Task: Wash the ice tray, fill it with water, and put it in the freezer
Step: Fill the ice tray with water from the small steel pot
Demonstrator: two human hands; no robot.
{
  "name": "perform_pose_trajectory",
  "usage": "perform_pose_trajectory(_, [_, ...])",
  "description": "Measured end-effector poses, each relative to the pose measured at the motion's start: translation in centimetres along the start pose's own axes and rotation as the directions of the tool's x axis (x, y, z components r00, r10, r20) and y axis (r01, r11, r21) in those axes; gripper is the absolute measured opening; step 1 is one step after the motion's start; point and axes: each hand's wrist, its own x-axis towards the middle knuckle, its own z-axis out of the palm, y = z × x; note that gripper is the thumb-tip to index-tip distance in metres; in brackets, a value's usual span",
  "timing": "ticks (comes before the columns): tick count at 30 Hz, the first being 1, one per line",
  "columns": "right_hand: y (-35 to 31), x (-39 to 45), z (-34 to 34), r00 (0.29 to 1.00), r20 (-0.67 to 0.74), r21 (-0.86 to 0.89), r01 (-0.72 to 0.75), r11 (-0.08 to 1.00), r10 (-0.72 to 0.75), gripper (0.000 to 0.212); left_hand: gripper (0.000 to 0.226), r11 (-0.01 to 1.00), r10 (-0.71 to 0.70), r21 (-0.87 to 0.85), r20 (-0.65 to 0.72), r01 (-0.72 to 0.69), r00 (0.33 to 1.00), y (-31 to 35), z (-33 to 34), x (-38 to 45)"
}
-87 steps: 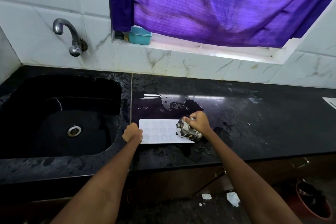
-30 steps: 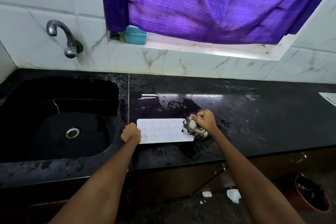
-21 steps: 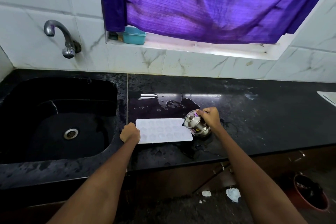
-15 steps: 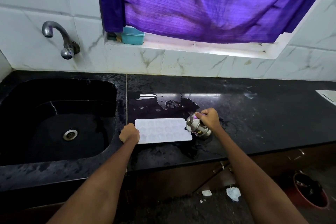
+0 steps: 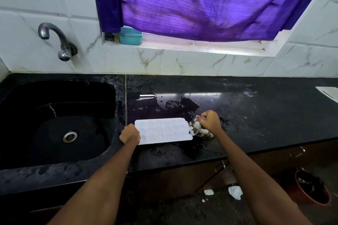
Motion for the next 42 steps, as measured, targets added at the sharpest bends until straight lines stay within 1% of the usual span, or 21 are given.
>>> perform_pose_trajectory(12, [0.5, -0.03, 0.08, 0.999, -0.034, 0.079, -0.027, 0.996, 0.03, 0.059, 0.028, 1.0, 0.005, 0.005, 0.007, -0.005, 1.0, -0.06, 0.0, 0.03])
perform_pose_trajectory(17, [0.7, 0.11, -0.01, 0.996, -0.071, 0.137, -0.043, 0.99, 0.053, 0.06, 0.027, 1.0, -0.002, 0.008, 0.008, 0.002, 1.0, 0.0, 0.14, 0.24])
perform_pose_trajectory(24, [0.3, 0.27, -0.2, 0.999, -0.031, 0.091, -0.018, 0.996, 0.021, 0.053, 0.027, 1.0, -0.005, 0.006, 0.012, 0.005, 1.0, -0.02, 0.13, 0.15])
perform_pose_trajectory(28, [0.17, 0.29, -0.09, 0.999, -0.036, 0.094, -0.001, 0.996, 0.005, 0.057, 0.027, 1.0, -0.012, -0.007, 0.005, 0.012, 1.0, -0.02, 0.09, 0.1])
perform_pose_trajectory(33, [0.63, 0.47, 0.17, 0.998, -0.061, 0.211, -0.011, 0.977, 0.024, 0.061, 0.027, 1.0, -0.017, -0.014, 0.004, 0.017, 1.0, -0.01, 0.07, 0.0])
perform_pose_trajectory(39, [-0.05, 0.89, 0.37, 0.999, -0.031, 0.233, 0.019, 0.972, -0.012, 0.06, 0.028, 1.0, -0.014, -0.015, 0.002, 0.014, 1.0, 0.07, -0.06, -0.09])
perform_pose_trajectory(42, [0.21, 0.93, 0.44, 0.998, -0.05, 0.312, -0.023, 0.95, 0.041, 0.059, 0.028, 1.0, -0.013, -0.015, -0.001, 0.013, 1.0, 0.03, -0.1, -0.16])
